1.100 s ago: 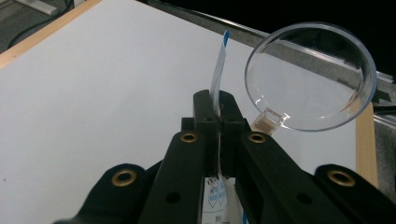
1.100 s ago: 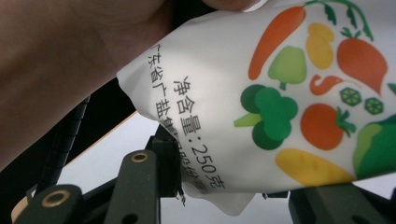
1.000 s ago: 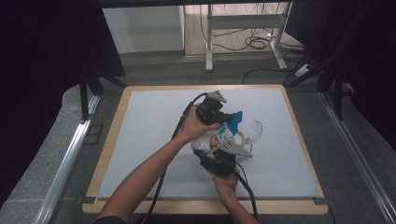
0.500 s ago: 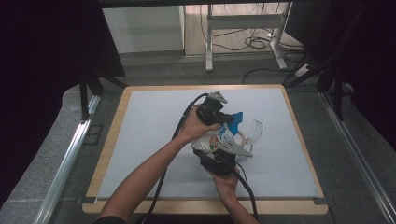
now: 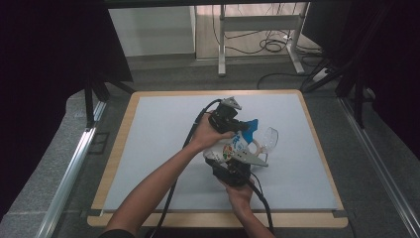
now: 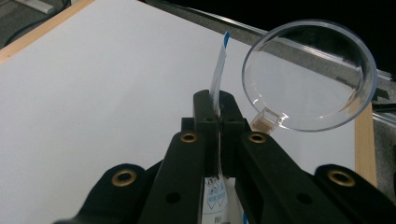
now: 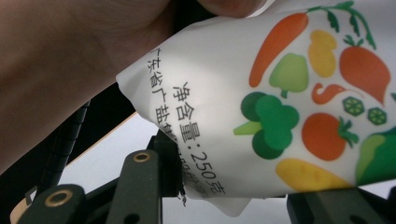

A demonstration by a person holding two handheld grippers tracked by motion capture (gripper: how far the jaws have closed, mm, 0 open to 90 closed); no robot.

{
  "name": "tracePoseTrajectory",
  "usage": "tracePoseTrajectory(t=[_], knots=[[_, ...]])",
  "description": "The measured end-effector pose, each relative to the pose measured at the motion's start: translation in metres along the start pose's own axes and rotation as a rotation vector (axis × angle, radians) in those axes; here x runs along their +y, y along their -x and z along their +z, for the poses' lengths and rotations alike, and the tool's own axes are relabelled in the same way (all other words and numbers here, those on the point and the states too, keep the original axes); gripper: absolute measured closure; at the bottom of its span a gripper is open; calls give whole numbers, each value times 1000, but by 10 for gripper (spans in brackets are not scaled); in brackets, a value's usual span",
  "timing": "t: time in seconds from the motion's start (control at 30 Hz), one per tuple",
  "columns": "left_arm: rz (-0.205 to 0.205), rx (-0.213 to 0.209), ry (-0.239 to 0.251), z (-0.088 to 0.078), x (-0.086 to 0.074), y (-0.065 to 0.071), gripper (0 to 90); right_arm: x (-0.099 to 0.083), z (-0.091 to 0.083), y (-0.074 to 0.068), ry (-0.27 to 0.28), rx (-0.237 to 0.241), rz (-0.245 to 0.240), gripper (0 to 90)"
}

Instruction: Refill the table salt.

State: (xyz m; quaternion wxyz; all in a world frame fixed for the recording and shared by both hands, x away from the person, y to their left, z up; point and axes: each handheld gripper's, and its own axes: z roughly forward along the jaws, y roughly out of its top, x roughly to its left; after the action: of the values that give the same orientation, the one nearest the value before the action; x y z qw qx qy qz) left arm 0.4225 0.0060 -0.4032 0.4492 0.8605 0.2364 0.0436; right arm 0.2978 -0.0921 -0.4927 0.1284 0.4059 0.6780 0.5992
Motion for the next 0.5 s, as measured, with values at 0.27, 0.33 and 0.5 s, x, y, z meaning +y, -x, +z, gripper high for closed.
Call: tracePoseTrajectory(t=[0.27,0.33,0.5], knots=[[4,2,-4,1,2,0,897,1,0,1,2,1,7,604],[7,0,-4,2,2,0,897,1,0,1,3,0,7,605],[7,0,-4,2,3,0,897,2,-1,2,3,0,7,605]])
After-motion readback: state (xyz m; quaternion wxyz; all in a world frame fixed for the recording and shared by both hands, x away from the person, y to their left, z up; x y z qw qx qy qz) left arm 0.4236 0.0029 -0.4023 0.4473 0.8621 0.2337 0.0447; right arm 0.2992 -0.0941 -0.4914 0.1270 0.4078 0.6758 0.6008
